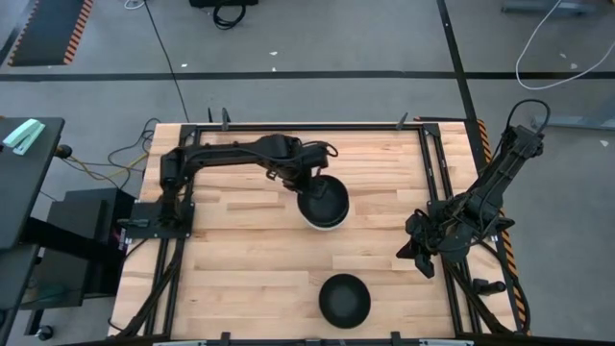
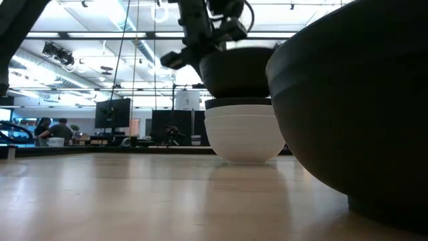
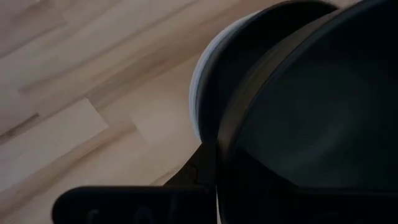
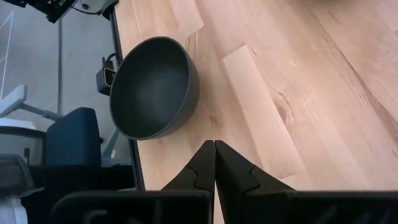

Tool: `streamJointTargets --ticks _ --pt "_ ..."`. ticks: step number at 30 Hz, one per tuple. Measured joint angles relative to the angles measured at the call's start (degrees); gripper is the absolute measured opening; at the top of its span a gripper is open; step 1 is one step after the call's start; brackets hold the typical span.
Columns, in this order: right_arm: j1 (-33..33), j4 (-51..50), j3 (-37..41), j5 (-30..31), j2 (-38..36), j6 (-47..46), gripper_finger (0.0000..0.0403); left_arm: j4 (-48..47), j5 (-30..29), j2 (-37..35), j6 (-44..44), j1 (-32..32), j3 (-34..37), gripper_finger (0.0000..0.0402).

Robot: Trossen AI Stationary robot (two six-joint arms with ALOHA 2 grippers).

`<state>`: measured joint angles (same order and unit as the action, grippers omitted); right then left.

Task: Nest bowls inside each other
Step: Stack the left black bowl on the black bowl

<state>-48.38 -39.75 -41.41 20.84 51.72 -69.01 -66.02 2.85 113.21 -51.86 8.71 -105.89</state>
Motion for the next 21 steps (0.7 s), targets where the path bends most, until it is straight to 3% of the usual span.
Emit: streamJointTargets --ticks 21 --pt "0.0 0.02 0.0 0.11 0.0 0.11 0.0013 3.24 -0.66 6.06 0.23 0.24 -0.07 0.0011"
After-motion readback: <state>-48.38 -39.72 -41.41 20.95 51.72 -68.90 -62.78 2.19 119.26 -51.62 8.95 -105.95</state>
